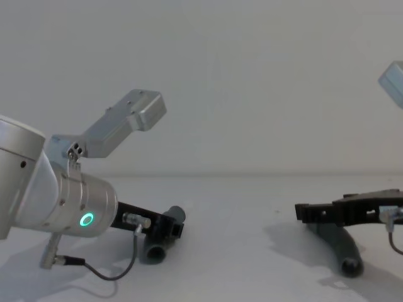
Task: Use both hands to pick up one end of the pipe from the table, align the ends, and insert them.
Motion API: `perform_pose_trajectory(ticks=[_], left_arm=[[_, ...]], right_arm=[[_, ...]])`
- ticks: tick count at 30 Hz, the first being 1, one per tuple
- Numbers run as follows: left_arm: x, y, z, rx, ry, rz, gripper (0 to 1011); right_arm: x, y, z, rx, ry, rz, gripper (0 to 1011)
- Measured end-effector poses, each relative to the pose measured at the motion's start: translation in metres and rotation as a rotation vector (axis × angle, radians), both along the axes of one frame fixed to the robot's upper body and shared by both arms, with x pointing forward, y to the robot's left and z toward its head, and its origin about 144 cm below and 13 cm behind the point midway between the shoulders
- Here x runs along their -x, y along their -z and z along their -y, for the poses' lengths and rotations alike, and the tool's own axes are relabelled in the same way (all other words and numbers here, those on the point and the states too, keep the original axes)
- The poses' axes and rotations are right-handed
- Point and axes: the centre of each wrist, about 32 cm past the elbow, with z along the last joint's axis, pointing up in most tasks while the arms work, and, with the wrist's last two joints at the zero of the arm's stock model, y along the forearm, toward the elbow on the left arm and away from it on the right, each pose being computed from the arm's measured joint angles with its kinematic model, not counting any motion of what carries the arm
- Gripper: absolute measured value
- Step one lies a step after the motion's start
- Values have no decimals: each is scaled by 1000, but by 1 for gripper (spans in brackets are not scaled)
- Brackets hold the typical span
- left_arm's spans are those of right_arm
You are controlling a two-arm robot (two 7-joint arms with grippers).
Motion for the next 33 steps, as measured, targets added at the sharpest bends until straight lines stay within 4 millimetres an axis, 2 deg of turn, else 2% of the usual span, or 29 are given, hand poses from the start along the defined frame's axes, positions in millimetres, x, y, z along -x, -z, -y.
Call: perform_pose_trajectory(ticks=[14,33], left_arm=[[0,0,0,0,0,0,348],[0,0,0,0,0,0,348]], right_arm=[[-10,10,4,19,14,-44,1005],[-19,14,8,31,7,-66,1004]])
